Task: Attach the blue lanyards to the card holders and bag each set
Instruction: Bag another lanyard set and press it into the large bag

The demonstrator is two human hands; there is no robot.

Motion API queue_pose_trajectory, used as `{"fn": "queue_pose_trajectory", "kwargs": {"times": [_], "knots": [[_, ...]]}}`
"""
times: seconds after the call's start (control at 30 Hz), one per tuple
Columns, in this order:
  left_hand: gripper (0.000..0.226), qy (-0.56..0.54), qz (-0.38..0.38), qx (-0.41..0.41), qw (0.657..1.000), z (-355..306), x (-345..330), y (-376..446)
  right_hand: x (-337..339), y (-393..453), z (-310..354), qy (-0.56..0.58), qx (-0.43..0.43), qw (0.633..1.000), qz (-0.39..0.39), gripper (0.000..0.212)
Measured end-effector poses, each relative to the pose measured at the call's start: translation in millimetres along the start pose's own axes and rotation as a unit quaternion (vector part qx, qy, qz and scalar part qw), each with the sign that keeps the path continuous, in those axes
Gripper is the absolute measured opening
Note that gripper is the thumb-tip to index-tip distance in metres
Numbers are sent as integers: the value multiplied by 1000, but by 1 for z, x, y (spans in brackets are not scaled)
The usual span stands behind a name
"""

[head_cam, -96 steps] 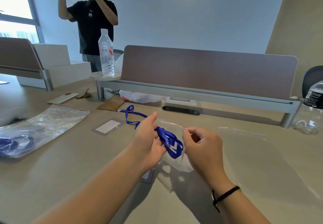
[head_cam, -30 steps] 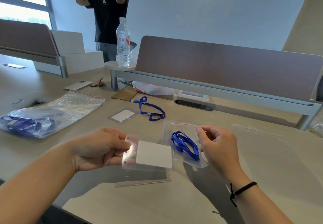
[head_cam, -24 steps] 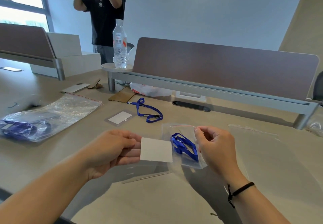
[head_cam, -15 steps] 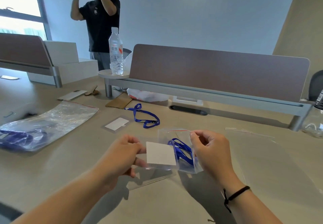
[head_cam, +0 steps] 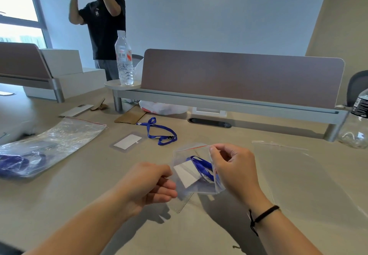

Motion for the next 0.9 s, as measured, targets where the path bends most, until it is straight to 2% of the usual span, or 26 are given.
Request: {"fn": "queue_pose_trajectory", "kwargs": {"times": [0.13,0.23,0.33,0.4,0.43,0.5,0.6,0.73,0.9], "knots": [[22,-71,46,53,995,0,-12,10,0,0,2,12,7,1000,13,14],[21,-53,51,37,997,2,-22,21,1,1,3,24,18,1000,8,14],[19,92,-27,-58,994,6,-24,32,6,4,3,48,12,999,2,14],[27,193,-105,-121,968,7,-23,36,8,5,4,70,3,998,-5,14],[30,205,-125,-130,962,7,-23,36,10,6,5,82,0,997,-9,15],[27,177,-117,-116,970,6,-27,36,11,7,5,97,-2,995,-13,17],[8,108,-67,-107,986,6,-35,38,11,6,5,107,0,994,-19,15],[10,55,-35,-116,991,1,-35,40,13,6,9,97,12,995,-14,16],[14,-9,17,-145,989,-5,-27,33,3,-1,19,35,73,994,75,12]]}}
Point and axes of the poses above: each hand's wrist, its own y-axis towards the middle knuckle, its own x-axis out of the back of the hand, z = x × y, the point moved 2 cm from there along y, towards the middle knuckle, and after that the axes turned 3 degrees about x, right-handed, at the moved point
